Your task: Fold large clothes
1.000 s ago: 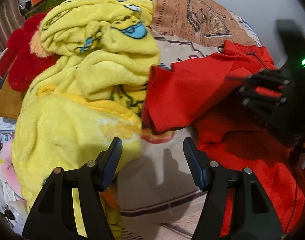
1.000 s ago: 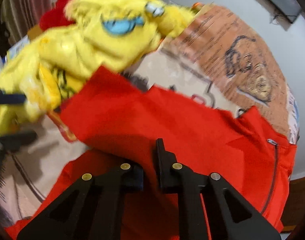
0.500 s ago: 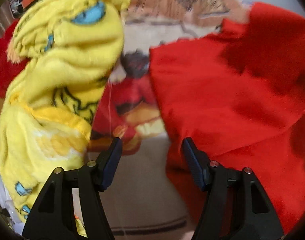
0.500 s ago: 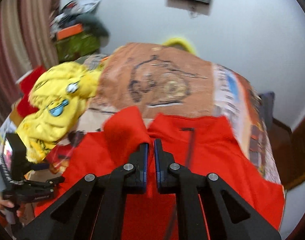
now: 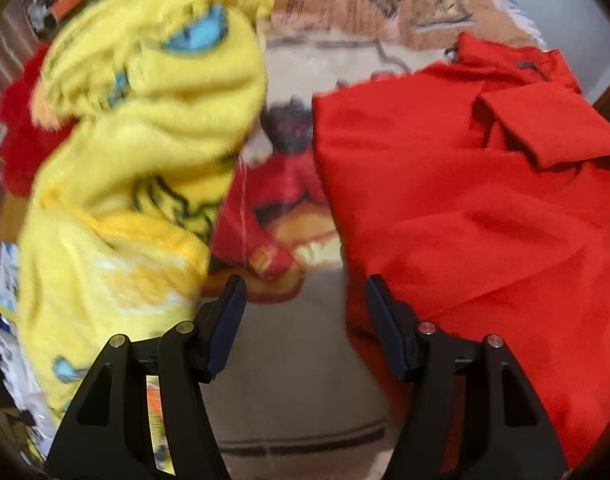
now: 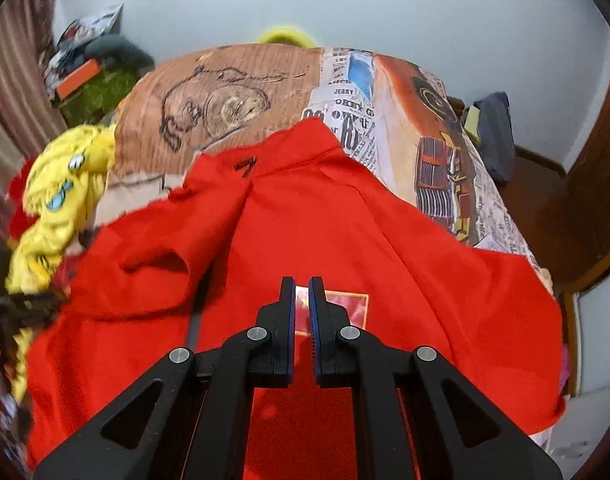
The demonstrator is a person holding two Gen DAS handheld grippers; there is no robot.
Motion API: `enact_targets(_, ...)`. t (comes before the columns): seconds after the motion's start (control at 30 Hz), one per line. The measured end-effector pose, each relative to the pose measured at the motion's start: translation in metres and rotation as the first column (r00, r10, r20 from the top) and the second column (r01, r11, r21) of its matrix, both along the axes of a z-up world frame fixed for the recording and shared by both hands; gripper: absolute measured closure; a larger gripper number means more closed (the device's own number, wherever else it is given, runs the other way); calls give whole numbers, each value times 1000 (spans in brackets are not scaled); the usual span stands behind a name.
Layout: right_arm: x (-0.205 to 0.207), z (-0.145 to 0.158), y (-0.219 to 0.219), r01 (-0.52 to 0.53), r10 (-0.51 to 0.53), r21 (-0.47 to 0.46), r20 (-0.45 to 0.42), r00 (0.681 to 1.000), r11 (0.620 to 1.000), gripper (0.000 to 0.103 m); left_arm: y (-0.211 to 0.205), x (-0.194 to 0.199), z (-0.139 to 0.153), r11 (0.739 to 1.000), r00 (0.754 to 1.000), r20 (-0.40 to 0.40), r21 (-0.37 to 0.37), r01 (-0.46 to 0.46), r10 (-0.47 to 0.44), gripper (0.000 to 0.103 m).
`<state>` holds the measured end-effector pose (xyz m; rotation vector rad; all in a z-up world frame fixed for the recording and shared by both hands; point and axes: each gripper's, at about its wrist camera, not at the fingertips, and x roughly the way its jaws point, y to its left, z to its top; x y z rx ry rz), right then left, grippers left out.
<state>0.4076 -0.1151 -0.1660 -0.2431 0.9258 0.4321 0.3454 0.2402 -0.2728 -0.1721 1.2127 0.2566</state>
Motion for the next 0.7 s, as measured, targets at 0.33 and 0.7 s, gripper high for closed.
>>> enact_targets(0.33, -30, 9, 96, -314, 337, -156, 160, 928, 937, 34, -26, -4, 46, 997, 988, 133, 18, 79, -81, 41)
enact_targets(0.7, -19, -88, 191, -492, 511, -416, -73, 856, 765, 36, -24, 24, 6, 995, 994, 91, -69, 75, -69, 41)
